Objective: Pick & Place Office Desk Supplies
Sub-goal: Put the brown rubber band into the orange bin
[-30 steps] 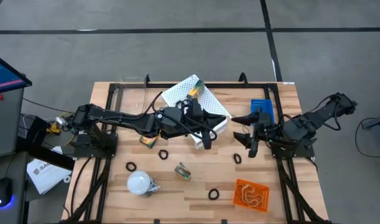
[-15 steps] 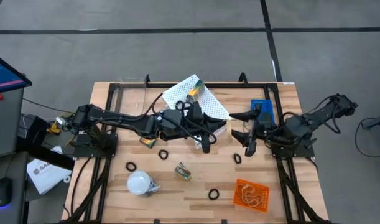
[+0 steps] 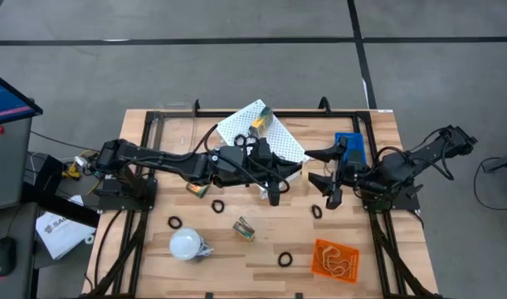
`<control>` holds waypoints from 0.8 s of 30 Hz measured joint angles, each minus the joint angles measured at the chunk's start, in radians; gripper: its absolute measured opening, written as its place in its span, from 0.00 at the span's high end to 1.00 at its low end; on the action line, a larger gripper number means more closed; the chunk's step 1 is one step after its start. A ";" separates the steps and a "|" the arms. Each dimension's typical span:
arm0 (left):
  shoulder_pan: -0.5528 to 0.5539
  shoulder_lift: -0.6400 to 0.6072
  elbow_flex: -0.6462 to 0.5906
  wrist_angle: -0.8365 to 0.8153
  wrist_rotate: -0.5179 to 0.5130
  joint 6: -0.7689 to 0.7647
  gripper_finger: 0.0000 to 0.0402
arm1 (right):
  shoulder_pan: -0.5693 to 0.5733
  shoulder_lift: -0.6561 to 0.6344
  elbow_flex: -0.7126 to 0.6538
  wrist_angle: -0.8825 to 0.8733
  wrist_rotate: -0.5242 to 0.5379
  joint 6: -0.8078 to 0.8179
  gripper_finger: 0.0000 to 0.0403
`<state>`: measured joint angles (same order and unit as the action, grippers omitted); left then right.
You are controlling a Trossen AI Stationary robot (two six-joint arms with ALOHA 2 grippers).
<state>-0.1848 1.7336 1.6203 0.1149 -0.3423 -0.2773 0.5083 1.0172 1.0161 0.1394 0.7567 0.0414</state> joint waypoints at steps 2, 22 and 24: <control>-0.005 0.000 0.000 -0.007 0.002 -0.017 1.00 | 0.000 -0.001 0.000 0.018 0.000 0.000 0.33; -0.034 0.000 0.000 -0.012 0.004 -0.019 0.97 | 0.034 -0.003 0.000 0.026 0.002 0.119 0.97; -0.038 -0.010 -0.001 -0.037 0.010 -0.018 0.95 | 0.046 -0.003 0.000 0.020 0.026 0.143 0.98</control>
<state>-0.2224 1.7235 1.6189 0.0781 -0.3320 -0.2955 0.5538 1.0142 1.0161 0.1596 0.7822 0.1843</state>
